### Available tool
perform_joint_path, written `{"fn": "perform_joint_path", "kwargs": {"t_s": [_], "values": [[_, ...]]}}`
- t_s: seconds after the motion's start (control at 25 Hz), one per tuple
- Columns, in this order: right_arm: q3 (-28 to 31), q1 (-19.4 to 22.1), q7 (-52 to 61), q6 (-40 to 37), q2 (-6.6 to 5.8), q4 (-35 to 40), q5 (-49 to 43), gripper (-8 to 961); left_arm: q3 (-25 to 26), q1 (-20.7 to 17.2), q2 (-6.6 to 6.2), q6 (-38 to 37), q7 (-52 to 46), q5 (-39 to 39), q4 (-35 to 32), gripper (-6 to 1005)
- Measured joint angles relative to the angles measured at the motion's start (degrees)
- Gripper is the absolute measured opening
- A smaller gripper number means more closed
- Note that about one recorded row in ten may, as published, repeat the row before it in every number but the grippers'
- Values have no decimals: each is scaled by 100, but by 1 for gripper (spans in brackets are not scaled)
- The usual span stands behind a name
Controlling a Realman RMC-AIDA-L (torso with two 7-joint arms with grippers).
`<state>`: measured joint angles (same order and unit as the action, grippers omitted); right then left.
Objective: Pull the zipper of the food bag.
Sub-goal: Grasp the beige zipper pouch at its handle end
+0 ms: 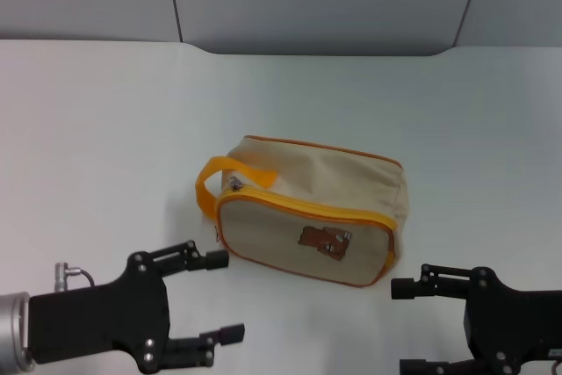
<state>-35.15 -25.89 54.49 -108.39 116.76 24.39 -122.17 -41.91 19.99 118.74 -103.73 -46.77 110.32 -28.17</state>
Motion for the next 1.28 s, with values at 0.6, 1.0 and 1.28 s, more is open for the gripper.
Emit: {"fn": "perform_joint_path", "kwargs": {"t_s": [0.6, 1.0, 1.28], "values": [[0, -4, 0, 43, 17, -5, 0, 843, 595, 64, 22, 1495, 544, -637, 862, 799], [0, -15, 0, 56, 57, -5, 0, 843, 744, 583, 51, 2561, 1732, -1209, 2321, 795], [0, -20, 0, 143, 70, -5, -4, 843, 1361, 742, 53, 2914, 2265, -1264, 2932, 793]]}}
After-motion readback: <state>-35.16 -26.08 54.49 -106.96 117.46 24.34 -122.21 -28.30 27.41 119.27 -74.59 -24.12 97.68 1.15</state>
